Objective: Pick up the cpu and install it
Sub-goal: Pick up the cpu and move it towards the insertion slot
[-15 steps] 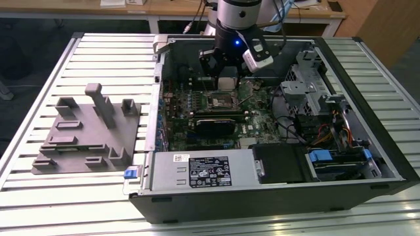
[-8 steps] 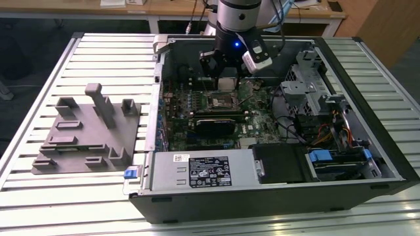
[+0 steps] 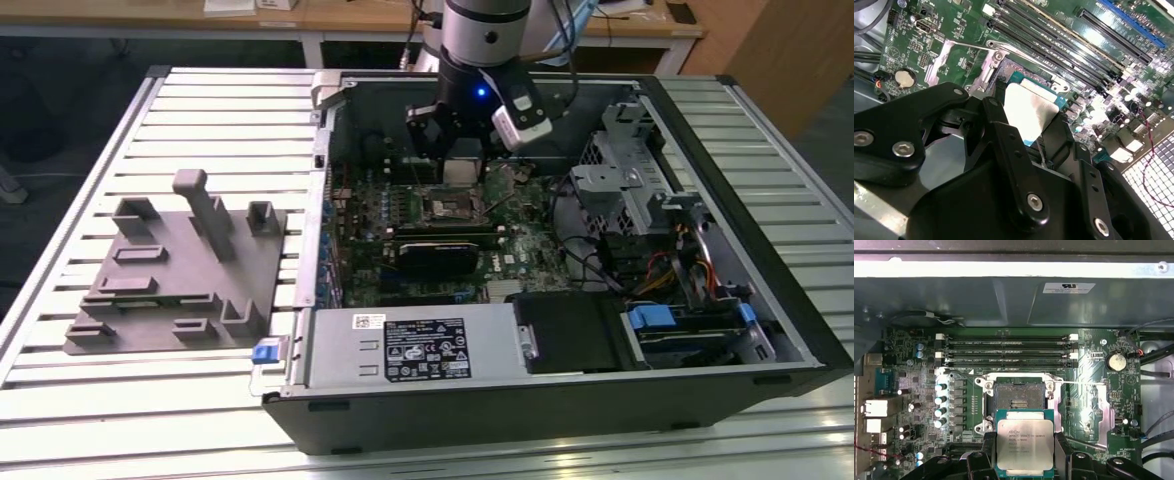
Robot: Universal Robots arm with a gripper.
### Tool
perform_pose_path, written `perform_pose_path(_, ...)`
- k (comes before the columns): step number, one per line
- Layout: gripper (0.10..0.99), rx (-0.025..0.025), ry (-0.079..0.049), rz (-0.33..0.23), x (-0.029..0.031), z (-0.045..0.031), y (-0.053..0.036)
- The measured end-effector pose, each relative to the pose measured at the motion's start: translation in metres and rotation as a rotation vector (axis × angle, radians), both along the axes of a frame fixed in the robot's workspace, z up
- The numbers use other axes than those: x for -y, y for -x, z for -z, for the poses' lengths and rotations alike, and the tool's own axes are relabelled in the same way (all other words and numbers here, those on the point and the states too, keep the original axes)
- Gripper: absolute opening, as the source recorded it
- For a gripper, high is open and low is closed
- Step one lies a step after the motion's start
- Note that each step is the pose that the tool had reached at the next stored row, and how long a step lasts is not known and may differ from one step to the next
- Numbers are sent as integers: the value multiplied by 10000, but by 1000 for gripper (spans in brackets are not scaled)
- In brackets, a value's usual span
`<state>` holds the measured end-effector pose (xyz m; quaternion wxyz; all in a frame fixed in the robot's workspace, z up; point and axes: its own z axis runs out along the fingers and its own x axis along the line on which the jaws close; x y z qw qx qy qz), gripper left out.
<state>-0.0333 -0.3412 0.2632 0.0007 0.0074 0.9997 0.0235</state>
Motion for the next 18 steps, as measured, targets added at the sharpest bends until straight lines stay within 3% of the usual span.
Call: perform_pose_path(18,541,-1,-2,0,-40,72,-35)
